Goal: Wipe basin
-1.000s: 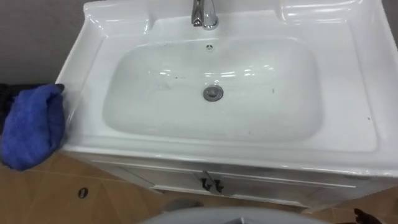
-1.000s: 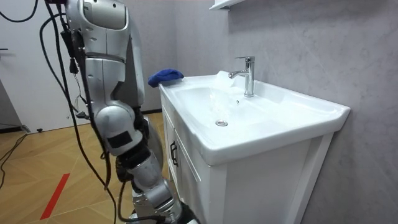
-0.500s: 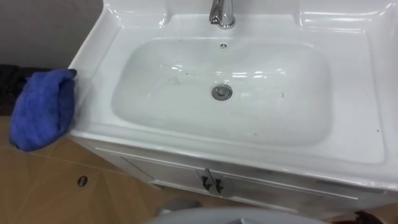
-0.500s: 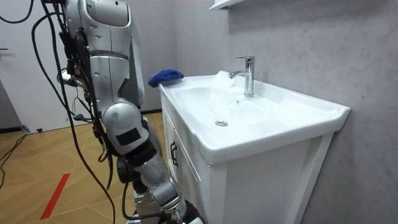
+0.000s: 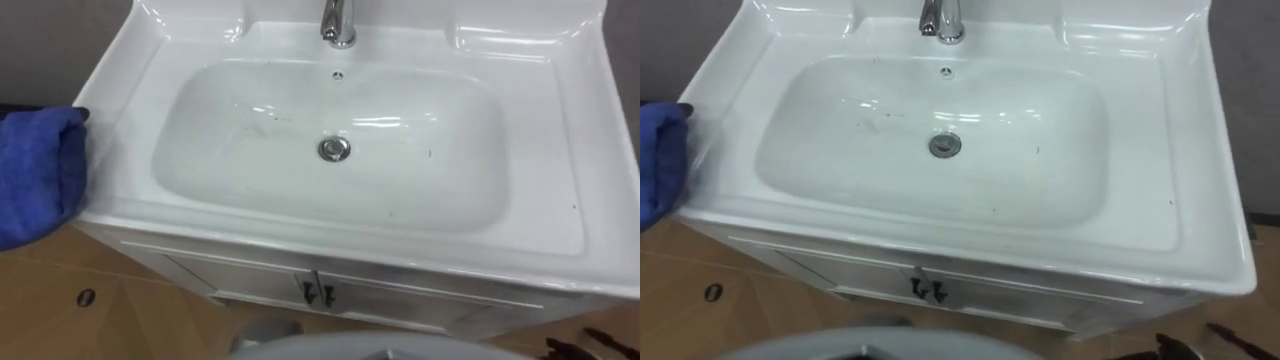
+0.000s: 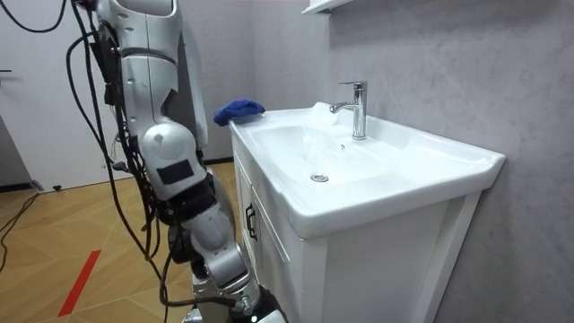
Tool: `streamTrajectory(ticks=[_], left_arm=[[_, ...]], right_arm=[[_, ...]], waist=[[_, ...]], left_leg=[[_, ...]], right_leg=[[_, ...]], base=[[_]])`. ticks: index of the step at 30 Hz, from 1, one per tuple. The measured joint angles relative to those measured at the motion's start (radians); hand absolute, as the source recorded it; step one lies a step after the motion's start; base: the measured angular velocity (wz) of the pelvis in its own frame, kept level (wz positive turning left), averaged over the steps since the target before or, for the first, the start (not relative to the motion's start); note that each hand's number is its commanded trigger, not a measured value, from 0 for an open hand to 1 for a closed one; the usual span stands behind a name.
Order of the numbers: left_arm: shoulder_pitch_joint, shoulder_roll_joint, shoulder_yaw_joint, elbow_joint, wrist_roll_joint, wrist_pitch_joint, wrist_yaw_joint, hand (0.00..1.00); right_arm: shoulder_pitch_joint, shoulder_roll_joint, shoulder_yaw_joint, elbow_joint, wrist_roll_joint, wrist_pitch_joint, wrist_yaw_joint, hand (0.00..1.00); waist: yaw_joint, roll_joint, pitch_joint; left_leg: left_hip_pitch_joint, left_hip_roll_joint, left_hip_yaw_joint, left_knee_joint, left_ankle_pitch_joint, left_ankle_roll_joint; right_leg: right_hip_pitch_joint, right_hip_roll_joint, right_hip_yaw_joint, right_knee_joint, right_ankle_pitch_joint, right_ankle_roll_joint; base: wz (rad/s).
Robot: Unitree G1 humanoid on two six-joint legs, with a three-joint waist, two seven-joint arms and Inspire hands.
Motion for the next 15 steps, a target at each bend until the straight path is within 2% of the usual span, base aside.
streamTrajectory(ticks=[2, 7, 12, 15], left_arm=[[-0.025, -0.001, -0.059, 0.0, -0.002, -0.006, -0.018, 0.0], [-0.075, -0.002, -0.171, 0.002, -0.001, -0.037, -0.074, 0.0], [-0.09, -0.013, -0.177, 0.002, -0.002, -0.041, -0.148, 0.0], [-0.091, -0.019, -0.218, 0.001, 0.0, -0.042, -0.19, 0.0]], right_arm=[[-0.02, 0.002, 0.024, -0.006, 0.01, 0.001, 0.006, 0.0], [-0.082, 0.004, 0.093, 0.009, 0.001, 0.011, 0.016, 0.0], [-0.085, 0.014, 0.151, 0.009, 0.0, 0.02, 0.04, 0.0], [-0.084, 0.026, 0.154, 0.009, 0.0, 0.021, 0.045, 0.0]], waist=[[0.0, -0.02, 0.0054], [0.009, -0.029, 0.0079], [0.018, -0.04, 0.0114], [0.019, -0.042, 0.0128]], left_leg=[[-0.019, 0.005, 0.001, 0.016, -0.009, 0.002], [-0.08, 0.023, 0.005, 0.078, -0.037, 0.01], [-0.097, 0.042, 0.015, 0.124, -0.075, 0.013], [-0.1, 0.049, 0.024, 0.137, -0.087, 0.02]], right_leg=[[-0.01, 0.006, 0.001, -0.004, 0.006, 0.001], [-0.042, 0.021, -0.001, -0.006, 0.019, 0.001], [-0.041, 0.045, 0.022, -0.007, 0.029, 0.008], [-0.04, 0.051, 0.026, -0.013, 0.045, 0.013]], base=[[0.0], [-0.01], [-0.13], [-0.11]])
